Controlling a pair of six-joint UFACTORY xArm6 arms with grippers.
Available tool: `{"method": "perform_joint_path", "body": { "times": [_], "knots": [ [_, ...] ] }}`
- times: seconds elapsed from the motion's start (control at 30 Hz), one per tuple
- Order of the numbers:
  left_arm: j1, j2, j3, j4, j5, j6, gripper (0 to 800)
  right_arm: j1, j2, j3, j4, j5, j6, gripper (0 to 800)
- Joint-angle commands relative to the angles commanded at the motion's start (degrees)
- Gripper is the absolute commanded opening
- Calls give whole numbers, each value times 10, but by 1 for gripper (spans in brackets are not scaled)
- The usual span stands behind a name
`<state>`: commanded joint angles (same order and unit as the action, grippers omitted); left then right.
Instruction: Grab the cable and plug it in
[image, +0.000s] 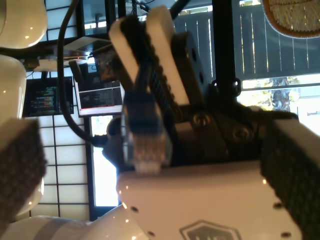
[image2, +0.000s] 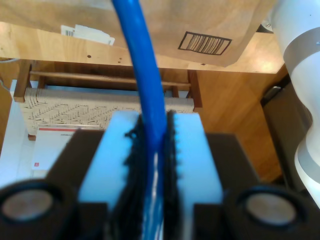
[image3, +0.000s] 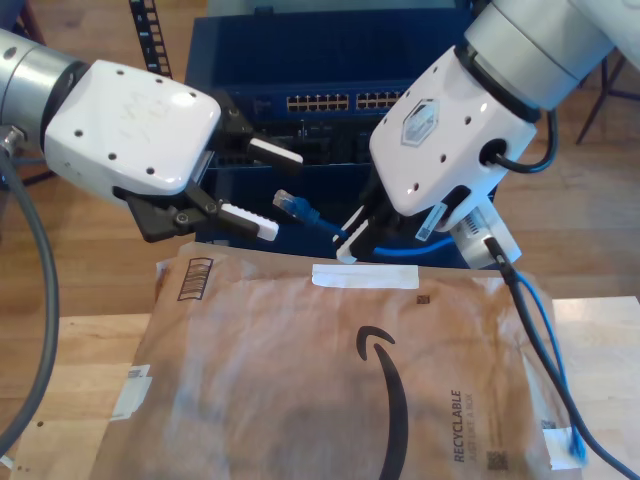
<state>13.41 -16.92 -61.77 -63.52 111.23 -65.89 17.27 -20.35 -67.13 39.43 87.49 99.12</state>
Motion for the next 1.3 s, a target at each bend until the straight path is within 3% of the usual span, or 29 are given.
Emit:
{"method": "perform_joint_path", "body": {
  "times": [0.17, 0.83, 0.97, 1.3],
  "knots": [
    [0, -3, 1, 0, 14, 10, 486, -1, 11, -11, 1, 17, 0, 1],
    [3, -6, 10, 0, 12, 39, 418, -27, 24, -11, 23, 55, 0, 1],
    [3, -8, 11, 0, 12, 38, 360, -28, 24, -11, 25, 56, 0, 1],
    [3, -6, 14, -1, 13, 38, 324, -28, 24, -11, 25, 62, 0, 1]
  ]
}}
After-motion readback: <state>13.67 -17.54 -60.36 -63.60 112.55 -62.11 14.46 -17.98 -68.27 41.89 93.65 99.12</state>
